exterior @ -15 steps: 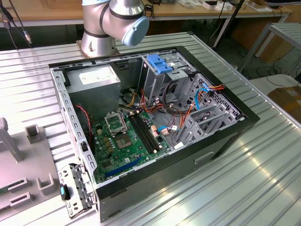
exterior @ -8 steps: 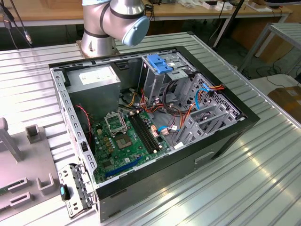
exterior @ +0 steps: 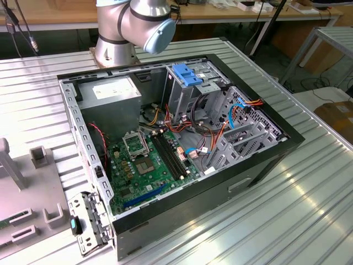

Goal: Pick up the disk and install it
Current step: 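Pick up the disk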

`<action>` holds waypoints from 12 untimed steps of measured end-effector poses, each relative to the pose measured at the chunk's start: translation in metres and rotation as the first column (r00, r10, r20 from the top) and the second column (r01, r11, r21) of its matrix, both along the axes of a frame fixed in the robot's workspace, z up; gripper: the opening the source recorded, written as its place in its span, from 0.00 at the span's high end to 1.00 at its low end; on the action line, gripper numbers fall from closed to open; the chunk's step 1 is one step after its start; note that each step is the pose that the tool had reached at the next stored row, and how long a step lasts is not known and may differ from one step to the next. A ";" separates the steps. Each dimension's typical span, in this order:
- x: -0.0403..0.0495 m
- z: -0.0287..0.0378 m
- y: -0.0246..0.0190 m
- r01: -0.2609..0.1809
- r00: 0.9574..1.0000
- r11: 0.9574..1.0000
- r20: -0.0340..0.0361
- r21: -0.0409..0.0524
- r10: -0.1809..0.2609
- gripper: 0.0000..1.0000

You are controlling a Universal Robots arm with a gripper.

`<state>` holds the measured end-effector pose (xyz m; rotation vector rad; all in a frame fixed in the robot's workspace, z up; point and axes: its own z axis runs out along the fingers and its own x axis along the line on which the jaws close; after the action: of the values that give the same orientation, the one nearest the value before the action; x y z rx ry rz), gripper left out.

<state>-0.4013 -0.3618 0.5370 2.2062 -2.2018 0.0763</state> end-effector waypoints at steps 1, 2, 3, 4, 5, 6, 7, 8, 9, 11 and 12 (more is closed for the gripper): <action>0.0014 0.0000 0.0000 0.000 1.000 1.000 0.000 0.000 0.000 0.63; 0.0027 0.0000 0.0000 0.000 1.000 1.000 0.000 0.000 0.000 0.63; 0.0060 0.0000 0.0000 0.000 1.000 1.000 0.000 0.000 0.000 0.63; 0.0091 0.0000 0.0000 0.000 1.000 1.000 0.000 0.000 0.000 0.63; 0.0107 0.0000 0.0000 0.000 1.000 1.000 0.000 0.000 0.000 0.63; 0.0117 -0.0001 0.0000 0.000 1.000 1.000 0.000 0.000 0.000 0.63; 0.0141 -0.0001 0.0000 0.000 1.000 1.000 0.000 0.000 0.000 0.63; 0.0171 -0.0001 0.0000 0.000 1.000 1.000 0.000 0.000 0.000 0.63; 0.0203 0.0000 0.0000 0.000 1.000 1.000 0.000 0.000 0.000 0.63; 0.0233 -0.0001 0.0000 0.000 1.000 1.000 0.000 0.000 0.000 0.63; 0.0252 -0.0001 0.0000 0.000 1.000 1.000 0.000 0.000 0.000 0.63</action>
<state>-0.3761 -0.3618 0.5369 2.2063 -2.2018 0.0763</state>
